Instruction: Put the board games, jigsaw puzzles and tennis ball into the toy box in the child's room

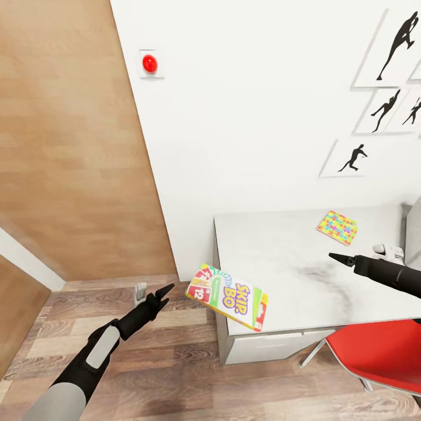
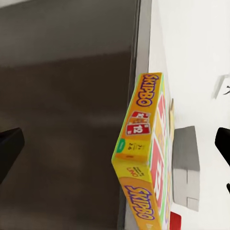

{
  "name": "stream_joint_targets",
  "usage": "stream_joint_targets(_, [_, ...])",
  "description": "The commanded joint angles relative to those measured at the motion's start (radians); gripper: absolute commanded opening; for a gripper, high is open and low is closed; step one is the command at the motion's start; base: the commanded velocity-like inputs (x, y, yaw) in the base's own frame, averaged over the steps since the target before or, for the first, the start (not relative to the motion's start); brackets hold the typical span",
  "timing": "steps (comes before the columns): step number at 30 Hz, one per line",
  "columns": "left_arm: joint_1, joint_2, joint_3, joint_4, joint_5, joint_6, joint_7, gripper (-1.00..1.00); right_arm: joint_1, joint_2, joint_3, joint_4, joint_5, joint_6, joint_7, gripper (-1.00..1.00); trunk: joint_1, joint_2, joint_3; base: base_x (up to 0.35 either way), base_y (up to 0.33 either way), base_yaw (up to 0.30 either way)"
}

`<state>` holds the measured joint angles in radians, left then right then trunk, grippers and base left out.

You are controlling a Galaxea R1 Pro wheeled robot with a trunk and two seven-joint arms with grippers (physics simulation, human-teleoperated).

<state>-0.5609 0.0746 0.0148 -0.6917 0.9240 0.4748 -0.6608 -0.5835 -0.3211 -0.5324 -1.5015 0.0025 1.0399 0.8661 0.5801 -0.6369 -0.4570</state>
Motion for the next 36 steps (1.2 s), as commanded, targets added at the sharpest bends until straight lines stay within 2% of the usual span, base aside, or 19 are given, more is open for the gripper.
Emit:
stream_joint_targets(1, [-0.001,0.0,0.001,0.0,0.006,0.008,-0.001,1.0,-0.001,0.0,-0.001,0.0,0.001,0.007,0.004,1.0,0.0,-0.001,-0.001,0.0,0.0,-0.017])
stream_joint_targets(8, [-0.001,-0.001,0.001,0.0,0.006,0.008,-0.001,1.0,-0.001,-0.001,-0.001,-0.001,0.001,0.007,0.004,1.0,0.0,-0.001,-0.001,0.0,0.0,-0.08])
stream_joint_targets(22, [-0.002,-0.001,0.001,0.0,0.006,0.008,0.001,1.0,-0.001,-0.001,-0.001,-0.002,0.001,0.007,0.004,1.0,0.0,-0.001,-0.001,0.0,0.0,-0.189])
stream_joint_targets(36, [-0.002,0.0,0.002,0.001,0.004,0.007,0.006,1.0,-0.001,-0.002,-0.001,-0.002,0.001,0.007,0.004,1.0,0.0,-0.001,-0.001,0.0,0.0,-0.046])
